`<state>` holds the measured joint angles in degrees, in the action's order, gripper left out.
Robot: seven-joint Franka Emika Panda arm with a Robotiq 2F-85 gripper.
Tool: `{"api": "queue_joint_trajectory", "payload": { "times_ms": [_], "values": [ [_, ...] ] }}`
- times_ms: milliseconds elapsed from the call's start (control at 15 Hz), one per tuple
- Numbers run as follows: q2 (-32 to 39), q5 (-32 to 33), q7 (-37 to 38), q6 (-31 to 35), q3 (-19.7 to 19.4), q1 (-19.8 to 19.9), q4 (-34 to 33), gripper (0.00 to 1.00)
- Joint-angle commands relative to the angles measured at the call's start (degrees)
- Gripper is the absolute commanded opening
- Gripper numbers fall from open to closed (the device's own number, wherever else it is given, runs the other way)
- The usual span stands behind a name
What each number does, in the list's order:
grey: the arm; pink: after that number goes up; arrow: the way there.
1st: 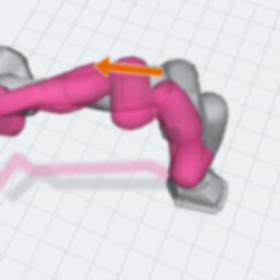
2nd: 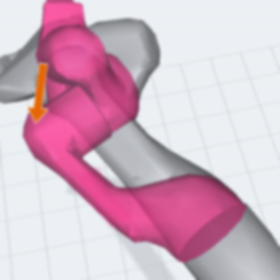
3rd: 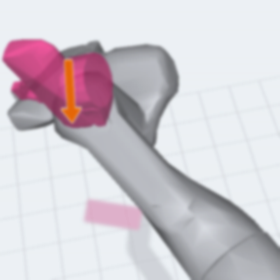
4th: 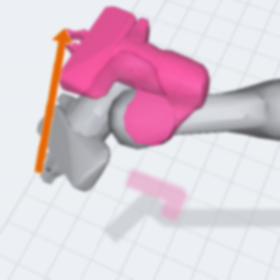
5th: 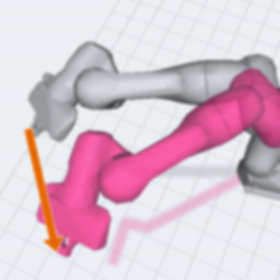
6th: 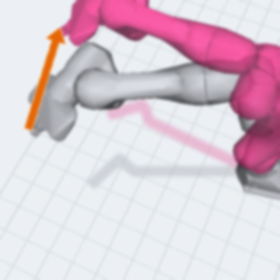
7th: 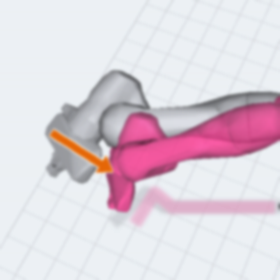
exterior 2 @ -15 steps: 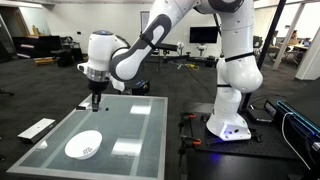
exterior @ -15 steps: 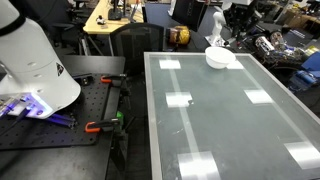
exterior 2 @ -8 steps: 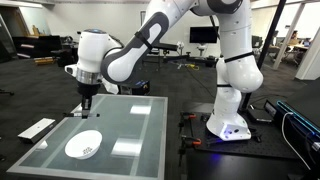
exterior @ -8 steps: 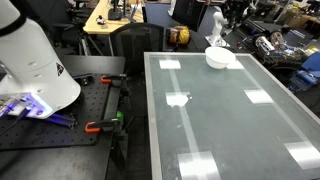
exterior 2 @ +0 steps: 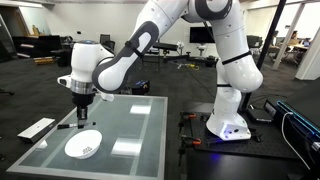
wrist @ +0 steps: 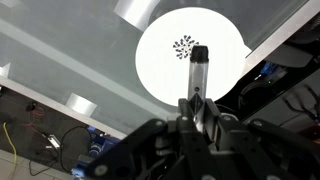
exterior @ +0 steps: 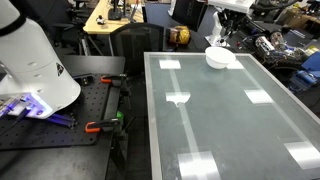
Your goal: Put the marker in the bowl
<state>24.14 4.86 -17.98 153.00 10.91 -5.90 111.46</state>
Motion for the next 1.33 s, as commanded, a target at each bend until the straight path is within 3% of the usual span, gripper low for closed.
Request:
{"api": "queue_joint_trajectory", "payload": {
  "times_ms": [0, 867, 933, 1000, 1067, 1267],
  "values": [
    [3.0, -1.8, -5.3, 0.5, 2.4, 2.1, -2.5, 0.05],
    [11.7, -1.6, -10.2, -1.2, 5.0, 4.5, -8.2, 0.05],
    [12.0, -1.4, -9.8, -1.4, 4.8, 4.4, -8.5, 0.15],
    [12.3, -1.3, -9.5, -1.4, 4.7, 4.2, -8.7, 0.44],
    [12.5, -1.2, -9.3, -1.5, 4.6, 4.2, -9.0, 0.45],
    [12.7, -1.2, -9.0, -1.8, 4.5, 4.2, -9.3, 0.66]
  ]
}}
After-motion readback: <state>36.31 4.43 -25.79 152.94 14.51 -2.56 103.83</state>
